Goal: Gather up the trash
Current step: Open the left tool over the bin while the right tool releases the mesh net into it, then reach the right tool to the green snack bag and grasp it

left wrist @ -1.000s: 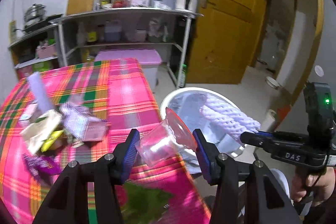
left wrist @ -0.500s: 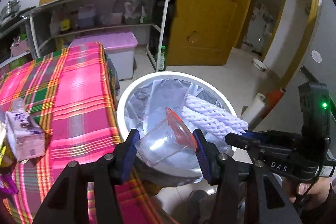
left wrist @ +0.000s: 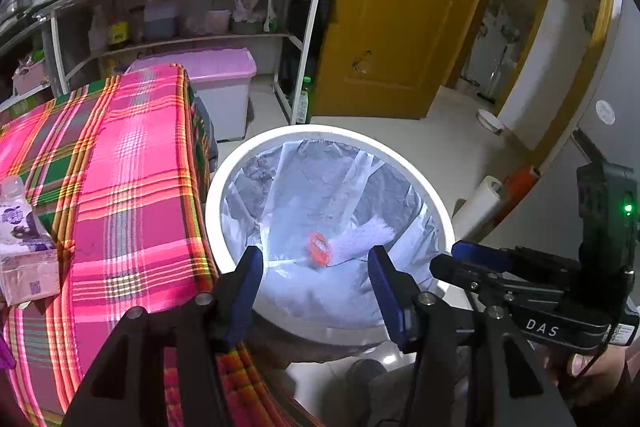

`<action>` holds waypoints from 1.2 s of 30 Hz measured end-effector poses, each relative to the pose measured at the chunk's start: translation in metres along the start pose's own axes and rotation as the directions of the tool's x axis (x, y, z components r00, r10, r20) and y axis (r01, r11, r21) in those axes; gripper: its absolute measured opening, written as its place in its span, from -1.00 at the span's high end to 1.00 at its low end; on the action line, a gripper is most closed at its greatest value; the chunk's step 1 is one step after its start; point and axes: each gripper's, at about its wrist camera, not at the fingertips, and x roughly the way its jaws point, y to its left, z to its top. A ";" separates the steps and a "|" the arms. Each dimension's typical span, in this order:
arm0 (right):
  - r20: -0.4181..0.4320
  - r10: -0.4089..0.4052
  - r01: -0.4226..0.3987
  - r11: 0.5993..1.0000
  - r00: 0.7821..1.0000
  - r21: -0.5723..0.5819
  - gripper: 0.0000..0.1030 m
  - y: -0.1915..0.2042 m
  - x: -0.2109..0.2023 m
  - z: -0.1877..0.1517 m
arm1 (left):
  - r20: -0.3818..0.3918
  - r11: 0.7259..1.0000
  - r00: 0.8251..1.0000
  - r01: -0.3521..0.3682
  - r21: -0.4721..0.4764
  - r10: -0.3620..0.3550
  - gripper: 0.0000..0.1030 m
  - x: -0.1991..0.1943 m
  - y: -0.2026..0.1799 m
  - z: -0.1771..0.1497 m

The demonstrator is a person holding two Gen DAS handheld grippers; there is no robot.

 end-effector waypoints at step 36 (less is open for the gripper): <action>-0.042 0.203 -0.205 0.922 0.978 -0.328 0.01 0.156 -0.035 -0.045 | 0.188 0.972 0.960 -0.180 -0.148 0.206 -0.05 -0.165 0.077 -0.086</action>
